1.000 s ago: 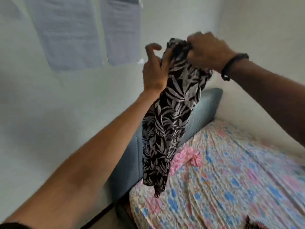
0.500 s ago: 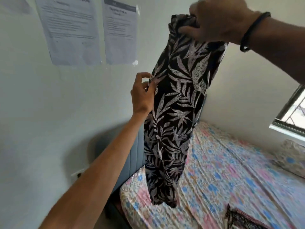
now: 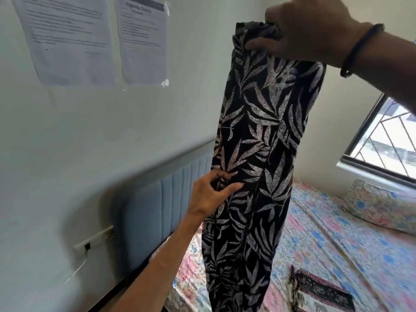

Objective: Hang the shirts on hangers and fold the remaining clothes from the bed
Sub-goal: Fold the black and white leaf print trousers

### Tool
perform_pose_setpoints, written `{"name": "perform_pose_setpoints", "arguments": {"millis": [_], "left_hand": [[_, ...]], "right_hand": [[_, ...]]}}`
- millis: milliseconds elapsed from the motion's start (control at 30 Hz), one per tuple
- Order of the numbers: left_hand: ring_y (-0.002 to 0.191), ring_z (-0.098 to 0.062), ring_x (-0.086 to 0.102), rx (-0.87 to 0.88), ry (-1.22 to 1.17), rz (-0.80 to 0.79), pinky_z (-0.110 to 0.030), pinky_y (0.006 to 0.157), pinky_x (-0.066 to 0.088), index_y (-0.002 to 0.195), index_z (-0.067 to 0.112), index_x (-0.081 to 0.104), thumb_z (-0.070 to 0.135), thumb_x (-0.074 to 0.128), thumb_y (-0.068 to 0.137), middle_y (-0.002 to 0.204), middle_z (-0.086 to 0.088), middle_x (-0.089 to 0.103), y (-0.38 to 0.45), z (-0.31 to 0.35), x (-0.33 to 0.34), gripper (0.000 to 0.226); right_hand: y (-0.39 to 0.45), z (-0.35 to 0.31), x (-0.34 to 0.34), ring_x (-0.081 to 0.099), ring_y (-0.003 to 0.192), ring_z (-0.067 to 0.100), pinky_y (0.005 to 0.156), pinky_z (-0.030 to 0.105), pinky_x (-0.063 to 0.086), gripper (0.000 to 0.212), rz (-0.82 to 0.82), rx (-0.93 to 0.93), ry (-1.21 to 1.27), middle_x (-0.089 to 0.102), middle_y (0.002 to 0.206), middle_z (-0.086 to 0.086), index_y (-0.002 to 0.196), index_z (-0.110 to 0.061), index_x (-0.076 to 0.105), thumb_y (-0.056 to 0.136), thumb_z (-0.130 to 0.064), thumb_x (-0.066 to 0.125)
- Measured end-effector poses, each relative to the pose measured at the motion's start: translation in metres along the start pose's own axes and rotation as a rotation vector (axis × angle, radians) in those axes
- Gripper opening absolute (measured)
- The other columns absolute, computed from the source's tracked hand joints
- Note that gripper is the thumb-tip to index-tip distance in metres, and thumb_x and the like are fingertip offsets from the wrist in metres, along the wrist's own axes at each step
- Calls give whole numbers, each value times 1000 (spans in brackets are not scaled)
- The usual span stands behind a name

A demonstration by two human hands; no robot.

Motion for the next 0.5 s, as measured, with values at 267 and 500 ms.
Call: {"name": "perform_pose_setpoints", "arguments": {"millis": [267, 500], "left_hand": [[125, -8, 54, -111, -170, 34, -33, 103, 46, 127, 38, 46, 49, 84, 79, 128, 20, 55, 16, 6, 2, 63], [104, -7, 71, -29, -278, -19, -34, 93, 59, 112, 23, 71, 35, 81, 87, 111, 11, 76, 35, 21, 21, 30]], "right_hand": [[-17, 17, 3, 46, 53, 24, 61, 36, 40, 71, 10, -12, 17, 40, 57, 0, 93, 1, 63, 98, -69, 50], [-22, 34, 9, 46, 51, 23, 60, 36, 42, 74, 16, 2, -38, 51, 58, 7, 90, -1, 61, 98, -73, 47]]}}
Point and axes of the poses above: each hand's wrist, its own y-axis towards the middle knuckle, its own x-axis out of the palm, z = x × y, the point moved 4 cm from there along y, towards the middle knuckle
